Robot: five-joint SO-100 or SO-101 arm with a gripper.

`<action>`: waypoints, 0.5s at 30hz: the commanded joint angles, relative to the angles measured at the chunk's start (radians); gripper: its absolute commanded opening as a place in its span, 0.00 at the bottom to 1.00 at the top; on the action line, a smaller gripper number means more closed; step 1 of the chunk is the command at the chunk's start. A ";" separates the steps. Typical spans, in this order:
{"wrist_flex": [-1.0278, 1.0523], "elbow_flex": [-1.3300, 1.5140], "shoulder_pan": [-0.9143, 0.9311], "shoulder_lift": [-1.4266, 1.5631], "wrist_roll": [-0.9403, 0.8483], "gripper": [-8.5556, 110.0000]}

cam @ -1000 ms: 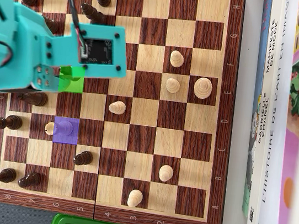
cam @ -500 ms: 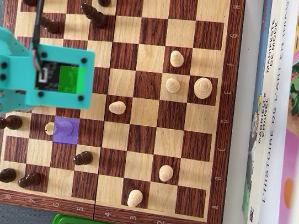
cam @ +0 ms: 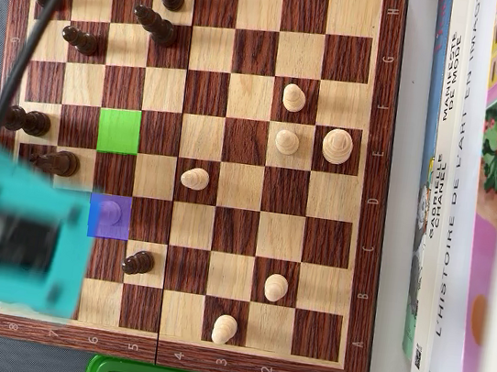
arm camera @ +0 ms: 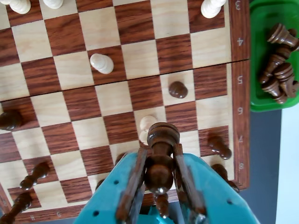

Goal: Play chess

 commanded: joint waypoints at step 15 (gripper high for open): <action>0.000 -0.387 0.224 -0.454 -0.181 0.12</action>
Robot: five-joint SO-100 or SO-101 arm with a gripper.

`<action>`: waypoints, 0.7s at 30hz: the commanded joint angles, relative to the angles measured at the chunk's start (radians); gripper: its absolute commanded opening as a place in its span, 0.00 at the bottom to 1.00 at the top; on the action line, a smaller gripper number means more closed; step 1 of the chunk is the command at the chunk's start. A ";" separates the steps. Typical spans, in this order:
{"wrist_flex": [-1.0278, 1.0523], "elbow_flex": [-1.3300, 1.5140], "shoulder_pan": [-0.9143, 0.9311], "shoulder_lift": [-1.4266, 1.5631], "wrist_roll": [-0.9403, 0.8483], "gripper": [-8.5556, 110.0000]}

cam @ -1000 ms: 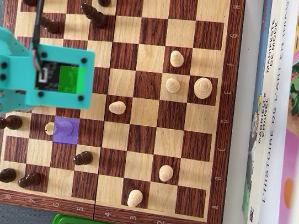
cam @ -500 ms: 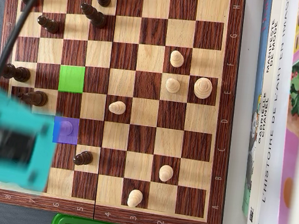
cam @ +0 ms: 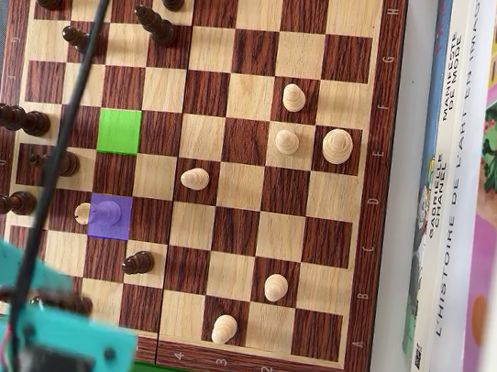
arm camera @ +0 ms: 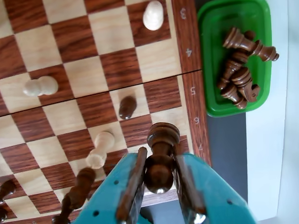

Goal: Play chess

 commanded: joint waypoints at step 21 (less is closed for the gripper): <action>0.005 -0.600 0.127 -0.712 -0.184 0.12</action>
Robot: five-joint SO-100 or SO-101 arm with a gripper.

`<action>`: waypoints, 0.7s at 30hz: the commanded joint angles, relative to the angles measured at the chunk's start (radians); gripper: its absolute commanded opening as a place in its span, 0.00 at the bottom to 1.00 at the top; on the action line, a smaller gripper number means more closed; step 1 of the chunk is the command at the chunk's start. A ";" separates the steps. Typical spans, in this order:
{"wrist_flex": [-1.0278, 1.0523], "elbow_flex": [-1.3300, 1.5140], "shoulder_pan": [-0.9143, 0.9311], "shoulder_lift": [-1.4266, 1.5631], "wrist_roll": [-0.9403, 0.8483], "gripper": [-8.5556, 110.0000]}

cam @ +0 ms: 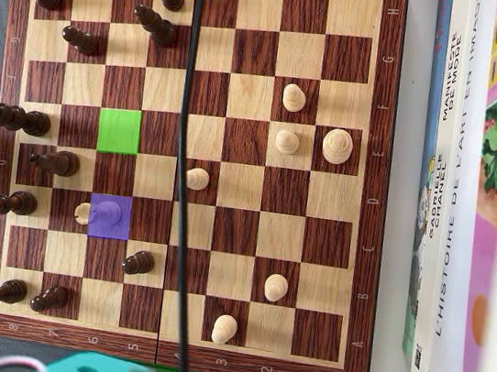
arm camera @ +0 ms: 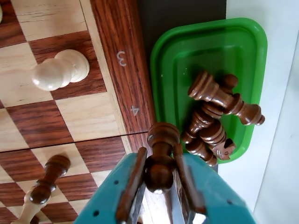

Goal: Play chess

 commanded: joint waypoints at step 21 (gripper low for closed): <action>0.005 -0.123 0.011 -0.060 -0.025 0.20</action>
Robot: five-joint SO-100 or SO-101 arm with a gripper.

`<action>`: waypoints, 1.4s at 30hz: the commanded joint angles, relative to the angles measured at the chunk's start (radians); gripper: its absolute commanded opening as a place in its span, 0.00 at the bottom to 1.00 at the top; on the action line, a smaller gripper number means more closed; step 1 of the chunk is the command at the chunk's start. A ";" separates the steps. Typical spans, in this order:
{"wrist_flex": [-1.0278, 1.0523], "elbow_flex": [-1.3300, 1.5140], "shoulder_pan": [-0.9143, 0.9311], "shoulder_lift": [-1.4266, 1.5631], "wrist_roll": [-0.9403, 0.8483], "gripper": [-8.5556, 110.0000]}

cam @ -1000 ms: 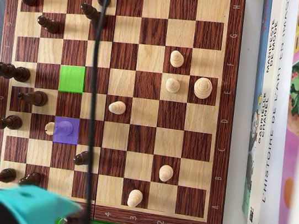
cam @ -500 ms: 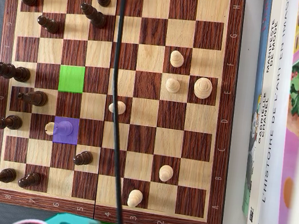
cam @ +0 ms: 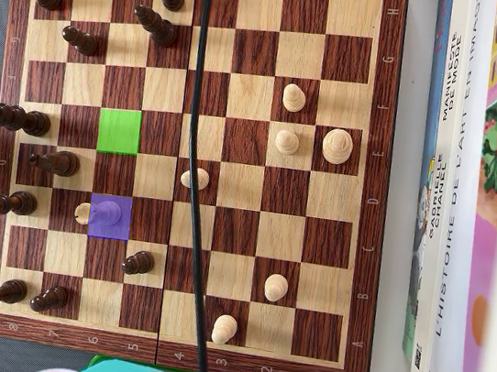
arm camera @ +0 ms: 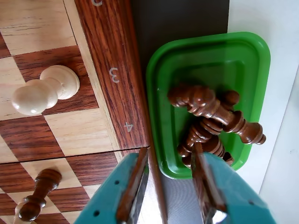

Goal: Play chess

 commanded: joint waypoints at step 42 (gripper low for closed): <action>-0.044 0.923 -0.337 1.003 0.189 0.20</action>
